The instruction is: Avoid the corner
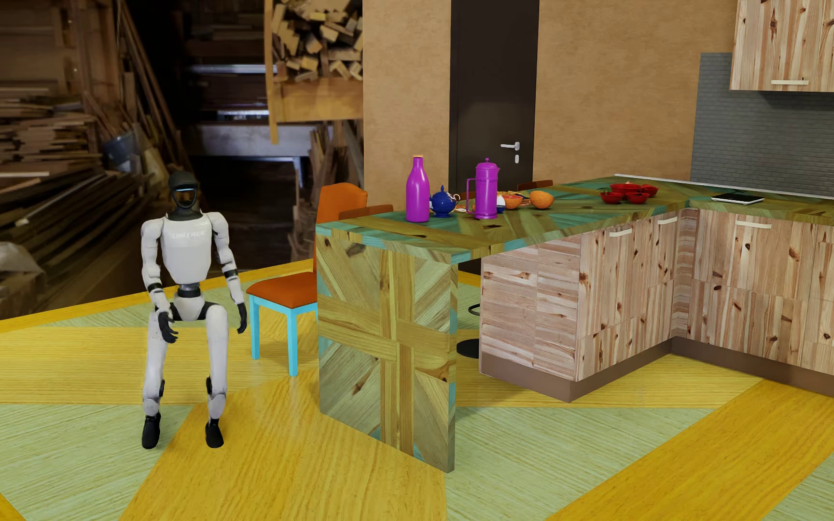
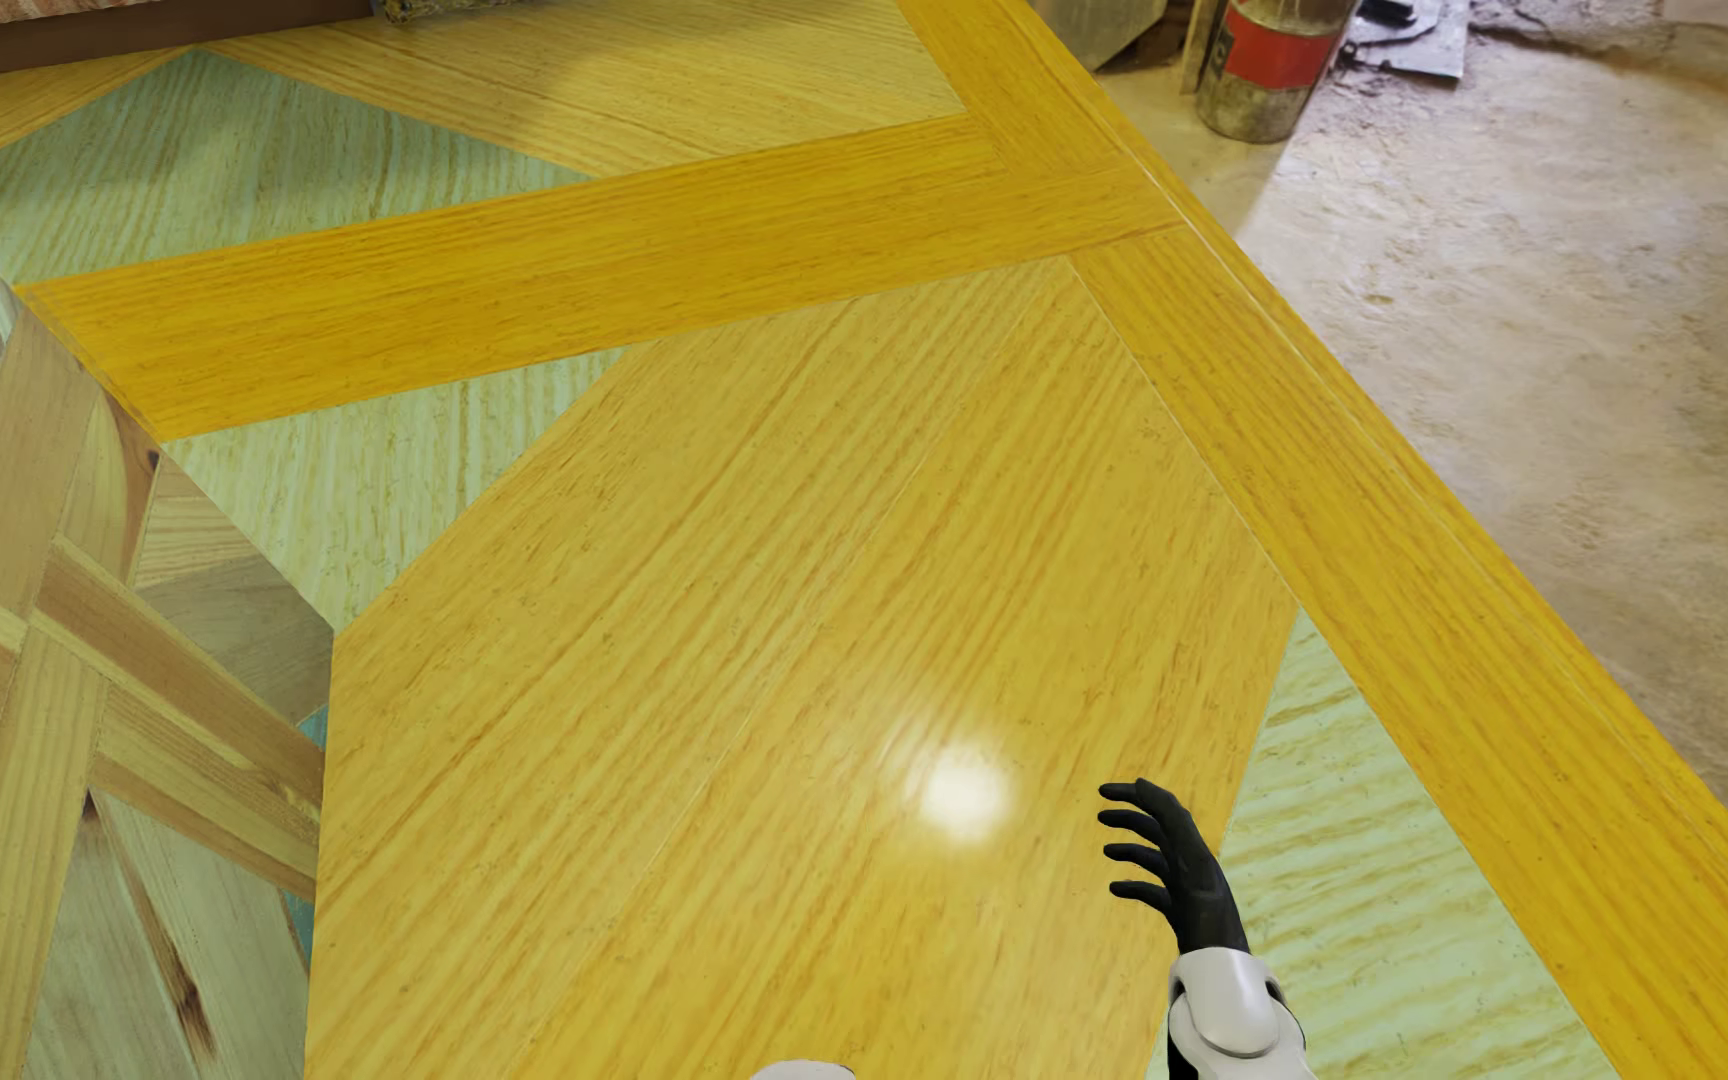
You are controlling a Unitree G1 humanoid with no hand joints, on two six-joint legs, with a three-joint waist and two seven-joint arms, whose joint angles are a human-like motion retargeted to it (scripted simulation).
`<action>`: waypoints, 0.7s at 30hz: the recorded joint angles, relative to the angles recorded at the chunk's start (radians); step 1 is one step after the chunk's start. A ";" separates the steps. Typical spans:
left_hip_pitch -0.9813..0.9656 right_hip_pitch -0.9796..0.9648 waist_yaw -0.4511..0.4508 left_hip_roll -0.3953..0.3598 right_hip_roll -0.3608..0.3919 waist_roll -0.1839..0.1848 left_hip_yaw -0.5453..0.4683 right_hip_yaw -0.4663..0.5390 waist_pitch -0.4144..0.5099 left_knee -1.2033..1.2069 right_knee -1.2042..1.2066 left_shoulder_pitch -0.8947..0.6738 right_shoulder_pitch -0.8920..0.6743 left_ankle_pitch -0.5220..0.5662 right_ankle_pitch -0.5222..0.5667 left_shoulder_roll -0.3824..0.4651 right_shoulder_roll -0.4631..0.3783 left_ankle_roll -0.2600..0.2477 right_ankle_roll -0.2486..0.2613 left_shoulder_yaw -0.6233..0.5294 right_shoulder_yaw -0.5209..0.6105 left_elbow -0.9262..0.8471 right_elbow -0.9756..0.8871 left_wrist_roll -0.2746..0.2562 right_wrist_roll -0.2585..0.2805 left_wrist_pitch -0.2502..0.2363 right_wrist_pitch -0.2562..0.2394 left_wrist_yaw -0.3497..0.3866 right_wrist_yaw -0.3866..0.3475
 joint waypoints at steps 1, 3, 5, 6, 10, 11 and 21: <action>0.058 -0.072 -0.042 -0.030 0.045 -0.020 -0.031 0.035 0.008 -0.029 -0.001 -0.019 0.071 -0.025 -0.060 -0.007 -0.023 -0.002 0.008 0.018 -0.021 -0.035 0.017 -0.003 -0.024 0.029 -0.031 0.034 0.029; 0.155 -0.201 -0.104 -0.078 0.067 -0.086 -0.066 0.011 0.017 -0.035 -0.169 -0.063 0.192 -0.061 -0.097 -0.038 -0.090 0.003 0.008 0.018 -0.091 -0.114 -0.005 -0.035 -0.086 0.052 0.018 0.093 0.111; 0.022 -0.148 -0.055 -0.080 0.055 -0.092 -0.073 -0.046 0.010 0.331 -0.357 -0.090 0.190 0.148 0.025 -0.072 -0.179 -0.005 -0.086 0.064 -0.112 -0.162 0.107 -0.046 -0.092 0.036 0.027 0.081 0.149; -0.057 -0.108 -0.014 -0.056 0.048 -0.063 -0.042 -0.088 0.004 0.396 -0.342 -0.103 0.157 0.217 -0.027 -0.053 -0.185 0.001 -0.220 0.045 -0.118 -0.100 0.105 -0.060 -0.069 0.021 0.043 0.044 0.130; -0.088 0.112 0.077 0.047 0.006 0.011 -0.005 -0.183 -0.048 0.058 -0.352 0.001 0.040 0.016 -0.202 -0.005 -0.066 -0.053 -0.129 0.097 -0.024 -0.120 -0.030 -0.039 -0.010 0.035 0.042 0.004 0.064; -0.041 0.102 0.048 0.032 -0.009 0.002 -0.003 -0.142 -0.044 0.047 -0.233 0.014 0.026 0.024 -0.189 0.017 -0.033 -0.011 -0.086 0.064 -0.006 -0.078 -0.033 -0.036 -0.024 0.031 0.040 0.020 0.069; -0.052 0.008 -0.013 0.015 0.007 -0.066 -0.014 -0.099 0.037 0.307 -0.406 -0.082 0.135 0.205 -0.084 -0.007 -0.167 0.017 -0.184 0.090 -0.125 -0.126 0.034 0.007 -0.006 -0.023 0.029 -0.042 0.079</action>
